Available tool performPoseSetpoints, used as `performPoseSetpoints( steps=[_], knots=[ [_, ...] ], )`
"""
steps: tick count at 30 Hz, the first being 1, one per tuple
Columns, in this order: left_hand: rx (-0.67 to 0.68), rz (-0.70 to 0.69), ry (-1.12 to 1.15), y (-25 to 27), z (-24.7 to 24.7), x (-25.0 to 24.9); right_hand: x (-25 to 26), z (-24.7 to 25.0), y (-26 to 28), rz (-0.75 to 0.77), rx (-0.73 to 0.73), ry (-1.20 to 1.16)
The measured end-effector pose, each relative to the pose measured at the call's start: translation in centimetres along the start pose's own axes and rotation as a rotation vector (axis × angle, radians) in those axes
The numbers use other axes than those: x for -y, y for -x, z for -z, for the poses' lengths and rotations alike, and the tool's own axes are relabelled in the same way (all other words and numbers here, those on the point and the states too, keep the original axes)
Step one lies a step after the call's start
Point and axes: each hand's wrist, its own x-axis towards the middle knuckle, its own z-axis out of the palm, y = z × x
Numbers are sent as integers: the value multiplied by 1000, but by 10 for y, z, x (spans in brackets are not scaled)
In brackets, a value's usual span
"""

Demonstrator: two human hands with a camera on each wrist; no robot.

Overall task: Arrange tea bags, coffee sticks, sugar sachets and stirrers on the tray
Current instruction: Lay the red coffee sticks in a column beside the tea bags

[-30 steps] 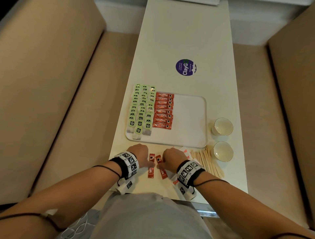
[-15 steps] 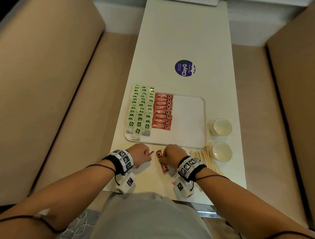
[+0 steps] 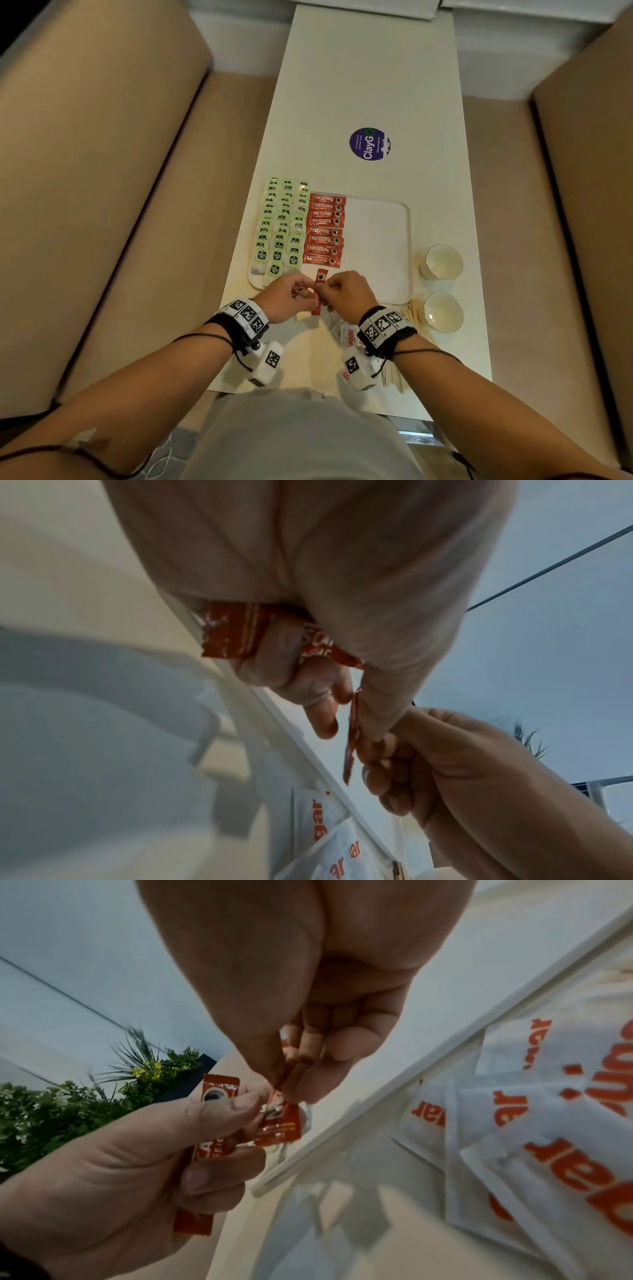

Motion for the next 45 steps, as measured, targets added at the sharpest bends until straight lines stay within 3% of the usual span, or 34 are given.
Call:
performPoseSetpoints(
  steps=[10,15,22,27,32,38,45],
  knots=[
    [-29,-102,-145,-6,6,-8,-3,8,-9,-40,-20,-167],
    [-63,-65,-237,-10,17,-10,-7,14,-11,22,62,-79],
    [-99,-1,-116,-9,22,-12,-8,14,-13,66,79,-63],
    [-110,30,-76,-8,23,-16,-11,17,-13,38,28,-160],
    [-99,57,-42,-9,24,-13,-23,21,-17,-8,70,-156],
    [-132,111,-22,-9,24,-7,-39,22,-31,-96,-120,-74],
    [-90,172,-73,-7,29,-2,-43,11,-45,-188,-163,-57]
  ],
)
